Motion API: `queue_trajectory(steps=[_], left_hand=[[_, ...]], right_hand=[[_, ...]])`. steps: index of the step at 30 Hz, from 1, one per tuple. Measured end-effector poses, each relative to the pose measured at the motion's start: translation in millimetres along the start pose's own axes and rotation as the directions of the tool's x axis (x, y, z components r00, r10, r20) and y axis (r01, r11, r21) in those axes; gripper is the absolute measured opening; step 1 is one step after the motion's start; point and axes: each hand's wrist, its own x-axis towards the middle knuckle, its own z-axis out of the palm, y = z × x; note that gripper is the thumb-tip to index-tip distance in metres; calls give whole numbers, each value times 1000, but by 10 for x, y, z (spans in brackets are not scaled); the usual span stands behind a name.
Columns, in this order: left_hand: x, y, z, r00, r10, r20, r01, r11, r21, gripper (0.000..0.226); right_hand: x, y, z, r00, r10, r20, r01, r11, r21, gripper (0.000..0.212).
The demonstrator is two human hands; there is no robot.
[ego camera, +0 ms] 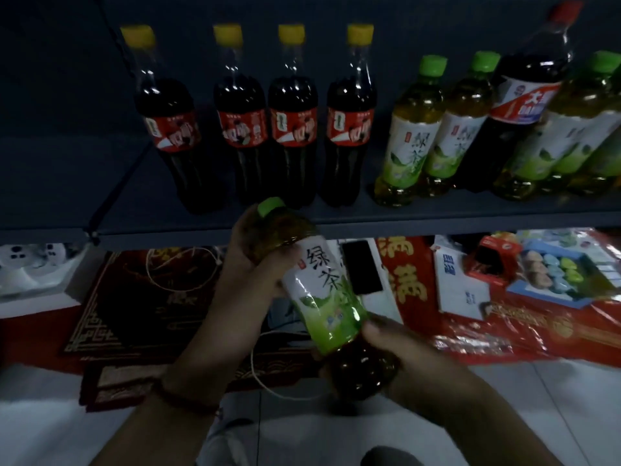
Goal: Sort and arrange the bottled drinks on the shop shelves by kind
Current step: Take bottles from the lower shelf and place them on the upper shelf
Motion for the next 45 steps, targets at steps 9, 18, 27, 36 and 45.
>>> queue_trajectory(steps=[9,18,27,36,45], left_hand=[[-822,577,682,749,-642,162,651,670,-357,33],[-2141,3179,1127,791,-561,245,573,819,28,58],[-2947,4641,2059,837,-245,489,-81,829,554,87],[-3117,4895,2002,884,-87,460,-87,935,343,98],[-2568,5727,1415,890,254,378,-443,679,586,89]], right_hand=[[-1215,-327,658,900,33,-435,-126,974,-187,42],[-3579,-1863,1371,974,154,-164,-159,987,-16,48],[-4907,-2303,1750,931,-84,355,-109,865,490,31],[-5186,-2517,1602,978,-72,-194,80,996,32,50],[-4614,-3530,1753,878,-428,-217,234,776,-586,58]])
